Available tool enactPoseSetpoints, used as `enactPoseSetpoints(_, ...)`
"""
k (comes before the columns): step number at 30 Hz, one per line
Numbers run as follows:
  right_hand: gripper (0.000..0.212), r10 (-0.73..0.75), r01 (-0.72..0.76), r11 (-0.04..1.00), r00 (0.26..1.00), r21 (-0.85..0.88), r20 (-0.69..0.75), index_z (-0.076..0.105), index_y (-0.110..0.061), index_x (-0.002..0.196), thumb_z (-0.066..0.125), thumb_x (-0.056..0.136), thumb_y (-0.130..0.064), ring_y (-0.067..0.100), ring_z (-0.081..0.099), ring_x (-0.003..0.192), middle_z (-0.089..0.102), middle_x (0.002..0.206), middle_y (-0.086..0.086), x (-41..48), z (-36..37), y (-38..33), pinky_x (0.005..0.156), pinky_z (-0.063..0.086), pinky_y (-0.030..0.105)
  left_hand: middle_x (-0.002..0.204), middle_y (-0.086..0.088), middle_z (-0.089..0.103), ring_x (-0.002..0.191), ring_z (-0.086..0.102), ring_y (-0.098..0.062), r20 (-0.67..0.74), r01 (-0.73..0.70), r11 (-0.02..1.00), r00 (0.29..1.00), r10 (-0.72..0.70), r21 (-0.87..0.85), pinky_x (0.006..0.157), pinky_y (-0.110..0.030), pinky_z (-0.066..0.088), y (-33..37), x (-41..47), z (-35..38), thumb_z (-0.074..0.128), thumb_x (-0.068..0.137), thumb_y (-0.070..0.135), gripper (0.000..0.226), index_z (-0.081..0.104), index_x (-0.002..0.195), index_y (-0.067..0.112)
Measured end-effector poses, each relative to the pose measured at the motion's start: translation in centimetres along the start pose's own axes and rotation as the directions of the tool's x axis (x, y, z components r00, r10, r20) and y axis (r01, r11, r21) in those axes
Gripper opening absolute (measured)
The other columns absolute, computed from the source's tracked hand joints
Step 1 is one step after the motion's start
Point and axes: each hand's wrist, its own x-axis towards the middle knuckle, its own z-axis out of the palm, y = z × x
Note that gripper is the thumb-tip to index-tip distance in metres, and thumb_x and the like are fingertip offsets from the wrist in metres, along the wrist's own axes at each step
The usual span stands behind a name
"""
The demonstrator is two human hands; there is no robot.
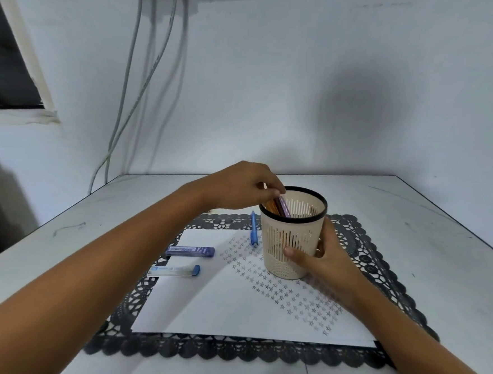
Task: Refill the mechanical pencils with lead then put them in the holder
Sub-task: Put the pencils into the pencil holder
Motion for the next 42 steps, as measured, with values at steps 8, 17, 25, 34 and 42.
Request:
enactPoseSetpoints(8,0.093,-0.004,0.004,1.000,1.000,-0.008,0.005,0.028,-0.034,0.137,0.079,0.059,-0.033,0.006,0.055,0.103,0.057,0.120,-0.008,-0.1,-0.1,0.0,0.065,0.056,0.021,0.103,-0.004,0.060,0.079,0.057,-0.015,-0.243,0.402,0.850,0.836,-0.493,-0.341,0.061,-0.021,0.043,-4.0,-0.4,4.7,0.041,0.096,0.024,0.023,0.056,0.110,0.015)
enactPoseSetpoints(17,0.093,-0.020,0.020,0.999,1.000,-0.039,-0.009,0.026,-0.034,0.137,0.078,0.060,-0.035,0.002,0.054,0.103,0.056,0.121,-0.010,-0.1,-0.1,0.1,0.063,0.053,0.015,0.112,-0.002,0.064,0.092,0.060,-0.018,-0.062,0.439,0.896,0.895,-0.443,-0.068,0.081,-0.037,0.051,-4.6,-1.8,11.3,0.047,0.090,0.037,0.029,0.057,0.116,0.029)
enactPoseSetpoints(25,0.094,-0.016,0.016,1.000,1.000,-0.016,0.005,0.027,-0.035,0.137,0.079,0.059,-0.032,0.002,0.056,0.098,0.056,0.123,-0.006,0.0,-0.1,0.2,0.060,0.054,0.018,0.107,-0.006,0.059,0.098,0.053,-0.020,0.014,0.348,0.937,0.937,-0.348,-0.006,0.085,-0.036,0.048,-5.0,-2.3,11.1,0.053,0.088,0.032,0.031,0.058,0.119,0.027)
enactPoseSetpoints(34,0.093,-0.011,0.011,1.000,1.000,-0.027,0.005,0.027,-0.034,0.137,0.079,0.060,-0.035,0.002,0.055,0.101,0.056,0.121,-0.009,0.1,-0.1,0.4,0.061,0.053,0.015,0.098,-0.007,0.065,0.070,0.056,-0.014,-0.249,0.399,0.907,0.872,-0.421,-0.136,0.058,-0.016,0.041,-5.0,-2.5,8.7,0.046,0.094,0.014,0.027,0.060,0.115,0.006)
enactPoseSetpoints(42,0.101,0.014,-0.014,1.000,1.000,0.000,0.006,0.029,-0.039,0.135,0.082,0.049,-0.042,0.014,0.056,0.109,0.057,0.123,-0.005,0.3,-0.2,0.5,0.082,0.055,0.040,0.075,-0.004,0.065,0.063,0.059,-0.013,-0.374,0.361,0.767,0.712,-0.594,-0.531,0.059,-0.024,0.050,-6.0,-2.9,2.2,0.053,0.089,0.014,0.012,0.063,0.083,0.013)
